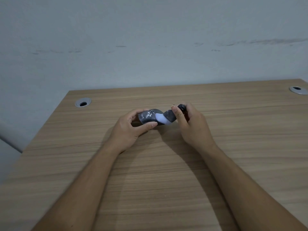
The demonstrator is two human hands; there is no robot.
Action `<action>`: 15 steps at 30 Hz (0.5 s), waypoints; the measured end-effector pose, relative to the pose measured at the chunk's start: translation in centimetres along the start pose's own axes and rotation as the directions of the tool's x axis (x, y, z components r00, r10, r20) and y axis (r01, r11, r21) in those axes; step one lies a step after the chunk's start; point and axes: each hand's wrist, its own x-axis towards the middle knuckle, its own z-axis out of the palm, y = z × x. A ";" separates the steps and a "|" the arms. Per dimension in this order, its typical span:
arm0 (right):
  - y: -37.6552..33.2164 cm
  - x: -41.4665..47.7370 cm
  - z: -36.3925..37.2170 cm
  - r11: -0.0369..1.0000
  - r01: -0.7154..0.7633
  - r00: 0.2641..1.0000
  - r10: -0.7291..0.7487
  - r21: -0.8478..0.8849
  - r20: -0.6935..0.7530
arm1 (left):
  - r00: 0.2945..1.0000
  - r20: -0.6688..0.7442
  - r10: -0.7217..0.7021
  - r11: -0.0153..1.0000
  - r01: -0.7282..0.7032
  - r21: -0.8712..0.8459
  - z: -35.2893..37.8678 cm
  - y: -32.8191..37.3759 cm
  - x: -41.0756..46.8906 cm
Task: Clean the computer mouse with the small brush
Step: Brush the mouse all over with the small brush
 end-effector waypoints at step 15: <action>-0.2 0.2 -0.2 0.986 0.138 0.990 -0.139 -0.089 -0.008 | 0.998 0.011 0.064 0.995 -0.064 0.074 0.1 0.0 -0.2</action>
